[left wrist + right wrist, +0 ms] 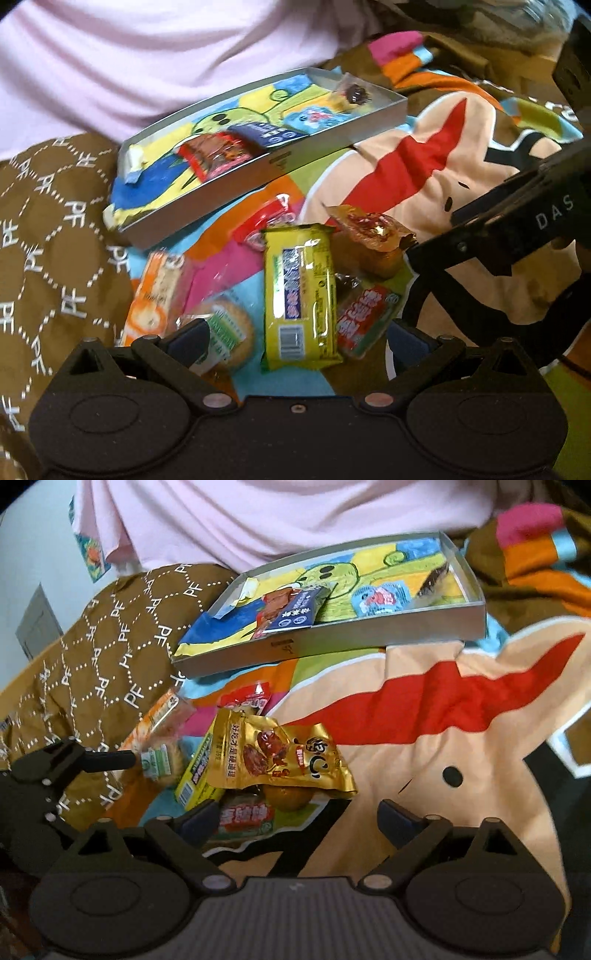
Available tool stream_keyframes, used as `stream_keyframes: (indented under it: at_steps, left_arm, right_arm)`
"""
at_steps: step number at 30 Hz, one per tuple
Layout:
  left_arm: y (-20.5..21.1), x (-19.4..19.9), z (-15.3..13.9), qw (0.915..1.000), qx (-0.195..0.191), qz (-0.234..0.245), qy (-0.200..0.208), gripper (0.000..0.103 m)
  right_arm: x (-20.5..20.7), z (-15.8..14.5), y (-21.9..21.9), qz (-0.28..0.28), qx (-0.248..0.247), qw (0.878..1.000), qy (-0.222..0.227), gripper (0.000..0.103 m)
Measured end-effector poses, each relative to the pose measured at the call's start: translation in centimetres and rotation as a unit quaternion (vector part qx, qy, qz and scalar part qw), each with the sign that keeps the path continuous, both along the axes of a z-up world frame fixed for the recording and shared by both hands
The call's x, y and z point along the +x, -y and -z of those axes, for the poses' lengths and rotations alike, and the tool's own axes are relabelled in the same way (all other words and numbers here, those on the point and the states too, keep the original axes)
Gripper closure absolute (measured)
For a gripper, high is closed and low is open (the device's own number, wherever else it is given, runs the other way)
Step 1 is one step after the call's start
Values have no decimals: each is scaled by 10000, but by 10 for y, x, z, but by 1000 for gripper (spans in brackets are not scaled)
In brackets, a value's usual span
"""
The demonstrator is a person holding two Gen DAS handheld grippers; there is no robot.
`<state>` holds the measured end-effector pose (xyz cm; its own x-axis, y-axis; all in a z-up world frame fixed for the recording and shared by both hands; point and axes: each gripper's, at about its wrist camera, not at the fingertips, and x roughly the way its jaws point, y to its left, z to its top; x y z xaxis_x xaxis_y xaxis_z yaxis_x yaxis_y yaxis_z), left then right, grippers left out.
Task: Organize snacks
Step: 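Move both tools back down toward the remaining snacks on the blanket, then grasp the yellow wafer bar with the left tool while the right tool grasps the orange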
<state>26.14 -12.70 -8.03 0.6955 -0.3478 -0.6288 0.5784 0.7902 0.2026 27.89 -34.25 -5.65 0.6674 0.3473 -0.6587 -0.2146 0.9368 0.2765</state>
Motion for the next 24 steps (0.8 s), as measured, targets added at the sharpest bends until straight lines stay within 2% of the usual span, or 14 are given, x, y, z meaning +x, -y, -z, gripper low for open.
stream_keyframes:
  at_steps: [7,10,14,18,22,24]
  left_arm:
    - [14,15,-1,9995,135,251,-108,4]
    - [18,21,-1,9989,254,356,-184,10]
    - [20,26,0,9987,290,365,-222,19]
    - [21,31,2,9981,332,358,-365,26]
    - [24,37,8,9979,463,236,-388,44]
    - [25,42,11,9976,486,142,-473,47]
  right_arm:
    - [6,9,-7,0,-1,10000,-6,21]
    - [10,12,-6,138,47,9999,-4,27]
    - [15,17,-8,208,79,9997,-67,42]
    - [18,21,-9,249,174,9995,-104,48]
    - [22,23,-7,322,335,9988,-165,50]
    - [22,24,-8,329,352,9986,-204,51]
